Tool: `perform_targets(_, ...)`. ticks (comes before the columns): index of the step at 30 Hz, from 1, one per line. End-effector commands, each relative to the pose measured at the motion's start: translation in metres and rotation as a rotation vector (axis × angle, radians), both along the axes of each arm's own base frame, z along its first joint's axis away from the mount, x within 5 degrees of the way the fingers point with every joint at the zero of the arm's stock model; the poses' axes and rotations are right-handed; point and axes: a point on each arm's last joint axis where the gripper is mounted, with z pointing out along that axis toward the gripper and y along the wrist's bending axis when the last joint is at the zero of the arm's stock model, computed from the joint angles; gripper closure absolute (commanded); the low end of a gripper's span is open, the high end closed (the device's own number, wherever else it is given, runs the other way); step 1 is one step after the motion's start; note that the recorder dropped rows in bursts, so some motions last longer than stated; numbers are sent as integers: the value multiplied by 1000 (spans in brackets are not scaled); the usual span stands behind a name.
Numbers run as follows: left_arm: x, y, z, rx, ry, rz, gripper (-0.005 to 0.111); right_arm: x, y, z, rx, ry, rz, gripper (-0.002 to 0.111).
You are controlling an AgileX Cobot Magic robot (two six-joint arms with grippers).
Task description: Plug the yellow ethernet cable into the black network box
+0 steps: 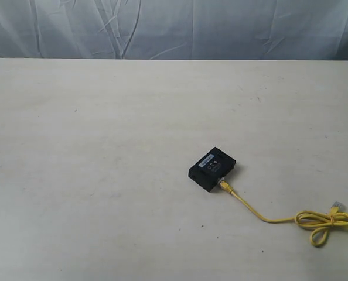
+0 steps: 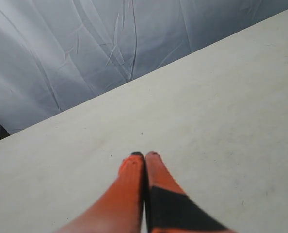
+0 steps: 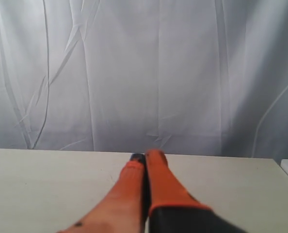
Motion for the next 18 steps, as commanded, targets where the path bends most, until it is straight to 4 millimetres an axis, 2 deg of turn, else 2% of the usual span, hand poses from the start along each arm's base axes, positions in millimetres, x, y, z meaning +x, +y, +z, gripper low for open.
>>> perform_targets(1, -1, 0, 0, -8, -5, 1, 107, 5, 1, -12, -2, 20, 5, 108)
perform_targets(5, -1, 0, 0, -8, -5, 1, 107, 15, 5, -41, 59, 46, 33, 108)
perform_targets(8, -1, 0, 0, -8, -5, 1, 107, 21, 7, -73, 109, 125, 45, 108)
perform_targets(9, -1, 0, 0, -8, -5, 1, 107, 24, 8, -94, 126, 189, 46, 108)
perform_targets(10, -1, 0, 0, -8, -5, 1, 107, 24, 8, -102, 126, 212, 45, 108)
perform_targets(18, -1, 0, 0, -8, -5, 1, 107, 24, 8, -107, 123, 244, 44, 108)
